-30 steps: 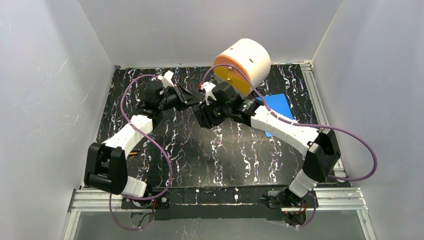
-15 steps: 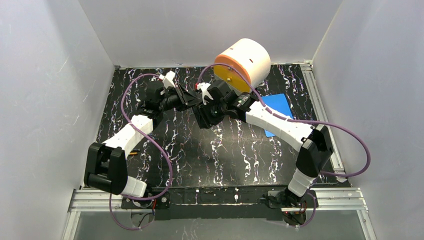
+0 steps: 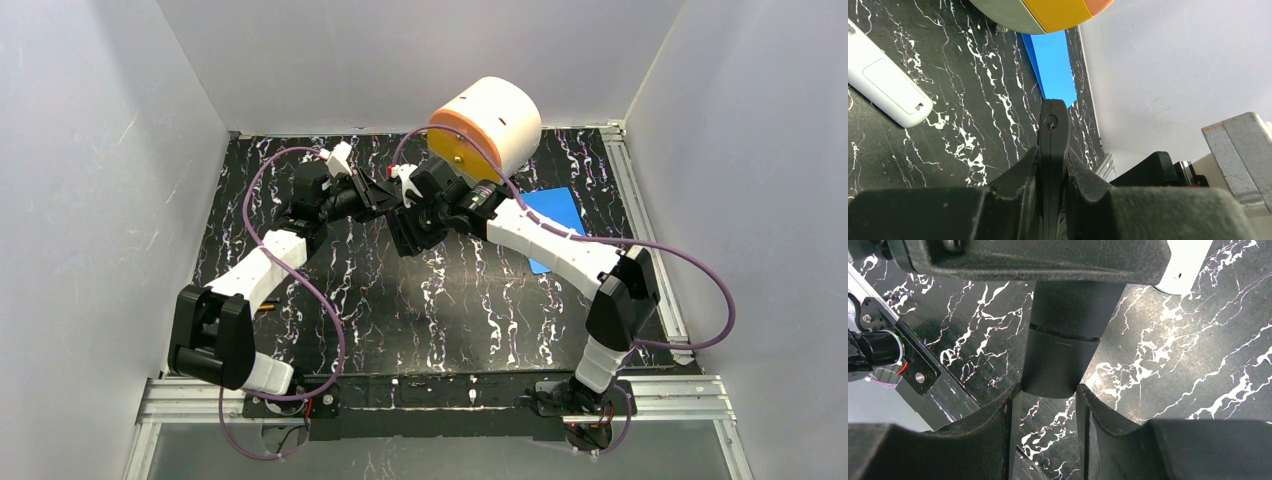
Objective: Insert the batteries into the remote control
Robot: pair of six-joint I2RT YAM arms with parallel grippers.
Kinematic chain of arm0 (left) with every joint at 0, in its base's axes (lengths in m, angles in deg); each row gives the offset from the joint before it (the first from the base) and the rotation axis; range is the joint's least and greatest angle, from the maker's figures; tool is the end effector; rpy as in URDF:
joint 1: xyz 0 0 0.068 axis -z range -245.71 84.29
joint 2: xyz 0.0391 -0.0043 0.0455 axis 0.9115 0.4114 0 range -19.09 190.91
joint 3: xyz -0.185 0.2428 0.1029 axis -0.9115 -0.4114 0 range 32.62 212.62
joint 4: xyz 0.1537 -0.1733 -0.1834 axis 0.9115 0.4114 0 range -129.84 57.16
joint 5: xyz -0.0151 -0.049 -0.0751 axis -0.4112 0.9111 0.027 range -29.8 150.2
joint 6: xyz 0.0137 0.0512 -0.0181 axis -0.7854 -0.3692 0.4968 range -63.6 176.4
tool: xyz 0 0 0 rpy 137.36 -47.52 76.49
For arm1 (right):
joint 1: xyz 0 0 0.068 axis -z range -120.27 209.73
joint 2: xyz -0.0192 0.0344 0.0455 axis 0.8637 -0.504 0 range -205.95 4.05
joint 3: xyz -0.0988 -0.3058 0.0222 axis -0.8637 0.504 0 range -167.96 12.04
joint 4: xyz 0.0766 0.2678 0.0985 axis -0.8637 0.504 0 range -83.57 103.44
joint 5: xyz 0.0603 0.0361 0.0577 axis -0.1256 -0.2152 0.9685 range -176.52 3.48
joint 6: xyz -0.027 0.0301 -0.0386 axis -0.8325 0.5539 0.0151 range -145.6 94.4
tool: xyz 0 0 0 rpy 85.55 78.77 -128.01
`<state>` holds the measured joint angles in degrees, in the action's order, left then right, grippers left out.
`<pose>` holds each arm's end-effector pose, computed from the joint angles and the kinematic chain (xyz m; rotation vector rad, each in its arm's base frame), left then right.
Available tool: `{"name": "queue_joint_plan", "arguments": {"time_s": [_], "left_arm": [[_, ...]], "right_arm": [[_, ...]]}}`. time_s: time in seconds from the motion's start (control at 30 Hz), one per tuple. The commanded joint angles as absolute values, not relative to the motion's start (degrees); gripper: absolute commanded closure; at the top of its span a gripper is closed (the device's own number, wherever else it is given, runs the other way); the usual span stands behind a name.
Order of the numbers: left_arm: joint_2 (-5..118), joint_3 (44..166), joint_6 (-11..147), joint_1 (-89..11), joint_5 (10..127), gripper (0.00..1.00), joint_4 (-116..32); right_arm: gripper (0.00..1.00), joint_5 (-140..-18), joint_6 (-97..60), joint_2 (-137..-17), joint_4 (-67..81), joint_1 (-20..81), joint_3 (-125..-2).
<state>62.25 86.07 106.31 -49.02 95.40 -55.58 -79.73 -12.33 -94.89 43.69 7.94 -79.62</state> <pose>0.3310 -0.1225 0.3239 -0.0766 1.9612 -1.3471 0.2657 0.3449 0.3696 -0.8653 2.2918 0.6741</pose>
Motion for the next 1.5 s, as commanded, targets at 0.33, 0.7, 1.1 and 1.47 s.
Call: {"name": "queue_joint_plan", "arguments": {"time_s": [0.33, 0.7, 1.1, 1.47], "left_arm": [[60.38, 88.1, 120.51, -47.08, 99.75, 1.0, -57.15], [62.82, 94.24, 117.53, -47.25, 101.11, 1.0, -55.15], [59.21, 90.66, 113.84, -46.93, 109.78, 1.0, -56.54], [59.17, 88.48, 113.92, -45.95, 110.26, 1.0, -56.5]], "right_arm": [[0.55, -79.83, -10.44, -99.75, 41.16, 7.37, -85.61], [0.54, -74.45, -14.51, -98.36, 46.82, 7.37, -83.42], [0.54, -76.2, -13.5, -105.33, 51.43, 7.62, -95.36], [0.54, -81.84, -11.23, -104.59, 47.75, 8.17, -98.1]]}}
